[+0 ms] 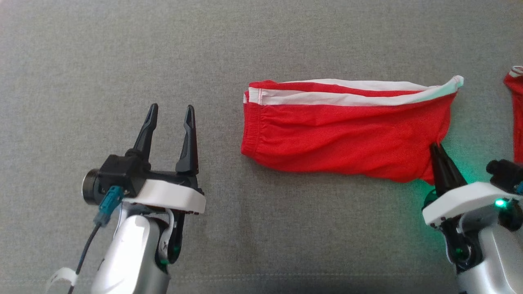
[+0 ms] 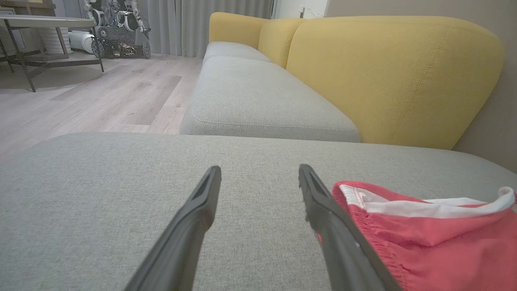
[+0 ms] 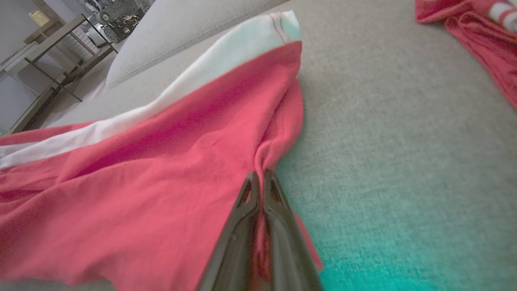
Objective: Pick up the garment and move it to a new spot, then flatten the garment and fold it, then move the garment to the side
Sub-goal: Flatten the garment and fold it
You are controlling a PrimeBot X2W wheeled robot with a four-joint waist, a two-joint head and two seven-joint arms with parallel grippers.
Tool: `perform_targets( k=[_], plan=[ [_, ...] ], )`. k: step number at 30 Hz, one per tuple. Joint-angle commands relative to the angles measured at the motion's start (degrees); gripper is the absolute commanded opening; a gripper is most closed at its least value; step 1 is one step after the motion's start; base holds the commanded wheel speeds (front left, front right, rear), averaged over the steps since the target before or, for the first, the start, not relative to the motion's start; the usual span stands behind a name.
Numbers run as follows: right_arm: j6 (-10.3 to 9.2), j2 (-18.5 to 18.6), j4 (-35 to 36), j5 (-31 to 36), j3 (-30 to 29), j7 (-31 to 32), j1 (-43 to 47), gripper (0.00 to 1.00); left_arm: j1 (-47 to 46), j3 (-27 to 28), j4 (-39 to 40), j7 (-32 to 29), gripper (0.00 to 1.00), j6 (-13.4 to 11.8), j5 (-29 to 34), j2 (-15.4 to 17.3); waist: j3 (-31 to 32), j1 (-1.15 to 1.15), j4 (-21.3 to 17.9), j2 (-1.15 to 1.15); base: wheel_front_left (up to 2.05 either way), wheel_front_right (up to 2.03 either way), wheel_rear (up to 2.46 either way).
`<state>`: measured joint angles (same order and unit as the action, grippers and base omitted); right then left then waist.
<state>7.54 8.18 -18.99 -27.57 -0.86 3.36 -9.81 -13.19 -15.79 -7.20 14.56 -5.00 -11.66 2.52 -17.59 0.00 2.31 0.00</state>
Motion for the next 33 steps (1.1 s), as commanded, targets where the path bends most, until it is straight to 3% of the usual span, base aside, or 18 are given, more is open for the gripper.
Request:
perform_targets(
  k=[1,6,13,19,26,27,28,29,33],
  plan=[
    [-0.05,0.4,3.0,0.7,0.9,0.2,-0.3,0.00,-0.3,2.1,1.5,0.4,1.00,0.2,0.6,0.6,0.4,0.00,0.0,0.00,0.00,0.00,0.00],
    [-0.05,0.4,10.9,3.3,4.7,2.9,-2.1,0.00,0.0,2.0,1.3,0.4,1.00,0.4,0.4,0.6,1.7,0.00,0.6,0.00,0.00,0.00,0.00],
    [-0.05,-0.2,19.4,4.5,15.7,9.4,-6.5,0.00,0.4,1.5,1.4,0.4,1.00,0.4,-0.3,0.5,3.0,0.00,2.8,0.00,0.00,0.00,0.00],
    [-0.05,-3.1,14.2,1.6,26.1,12.2,-9.9,0.00,0.5,0.6,1.5,0.4,1.00,0.2,-1.2,0.4,2.9,0.00,6.1,0.00,0.00,0.00,0.00],
    [-0.05,-4.3,7.8,0.4,29.7,10.6,-10.6,0.00,0.7,0.2,1.7,0.4,1.00,-0.3,-1.8,0.4,2.4,0.00,7.4,0.00,0.00,0.00,0.00],
    [-0.05,-4.4,7.3,0.2,29.9,9.9,-10.9,0.18,0.7,0.2,1.7,0.4,1.00,-0.4,-1.8,0.4,2.3,0.00,7.4,0.00,0.00,0.00,0.00],
    [-0.05,-4.5,6.8,0.2,30.0,9.3,-11.1,0.69,0.7,0.2,1.8,0.4,1.00,-0.5,-1.9,0.4,2.3,0.00,7.4,0.00,0.00,0.00,0.00],
    [-0.05,-4.6,6.5,0.4,30.1,8.8,-11.4,1.00,0.7,0.3,1.8,0.4,1.00,-0.6,-1.9,0.4,2.3,0.00,7.2,0.00,0.00,0.00,0.00],
    [-0.05,-4.6,8.4,0.2,30.8,5.6,-12.1,1.00,0.8,0.6,1.7,0.4,1.00,-0.7,-1.6,0.4,2.5,0.00,6.3,0.00,0.00,0.00,0.00]
  ],
)
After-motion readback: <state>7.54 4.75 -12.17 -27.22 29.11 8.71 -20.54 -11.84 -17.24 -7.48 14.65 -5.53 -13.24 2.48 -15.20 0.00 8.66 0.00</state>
